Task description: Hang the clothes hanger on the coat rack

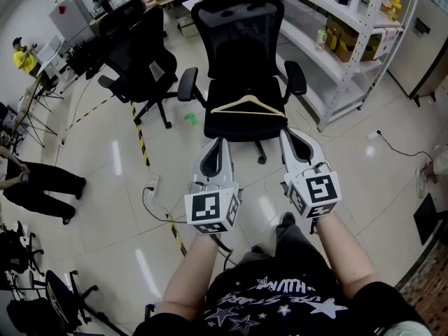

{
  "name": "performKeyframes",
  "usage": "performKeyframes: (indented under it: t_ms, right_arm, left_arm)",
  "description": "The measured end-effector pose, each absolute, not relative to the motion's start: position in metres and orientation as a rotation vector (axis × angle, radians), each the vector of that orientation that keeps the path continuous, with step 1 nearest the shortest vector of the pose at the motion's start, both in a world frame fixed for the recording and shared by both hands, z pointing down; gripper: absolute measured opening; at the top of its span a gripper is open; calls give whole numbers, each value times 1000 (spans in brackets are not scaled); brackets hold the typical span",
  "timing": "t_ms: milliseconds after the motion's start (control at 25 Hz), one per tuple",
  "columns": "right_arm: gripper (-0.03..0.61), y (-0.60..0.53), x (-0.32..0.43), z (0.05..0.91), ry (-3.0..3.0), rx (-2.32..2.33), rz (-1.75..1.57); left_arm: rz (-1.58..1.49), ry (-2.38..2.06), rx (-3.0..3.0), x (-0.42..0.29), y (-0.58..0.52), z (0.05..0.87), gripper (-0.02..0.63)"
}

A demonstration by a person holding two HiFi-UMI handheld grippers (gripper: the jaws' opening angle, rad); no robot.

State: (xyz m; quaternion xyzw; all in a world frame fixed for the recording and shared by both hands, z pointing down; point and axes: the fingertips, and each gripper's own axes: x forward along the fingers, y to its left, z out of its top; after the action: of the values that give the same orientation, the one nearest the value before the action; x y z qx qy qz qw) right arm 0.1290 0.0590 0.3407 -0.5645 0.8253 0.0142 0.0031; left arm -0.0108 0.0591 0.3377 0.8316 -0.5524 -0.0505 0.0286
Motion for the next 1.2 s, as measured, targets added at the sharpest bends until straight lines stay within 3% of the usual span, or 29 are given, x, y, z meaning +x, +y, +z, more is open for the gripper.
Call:
performKeyframes:
  t_ms: [760, 1200]
  right_arm:
    - [8, -117, 154, 365, 2685, -1566, -6]
    - [8, -233, 185, 369, 2757, -1417, 25]
  left_arm:
    - [-138, -1942, 2350, 6, -88, 360, 5]
    - [49, -1955, 2370, 51, -180, 384, 5]
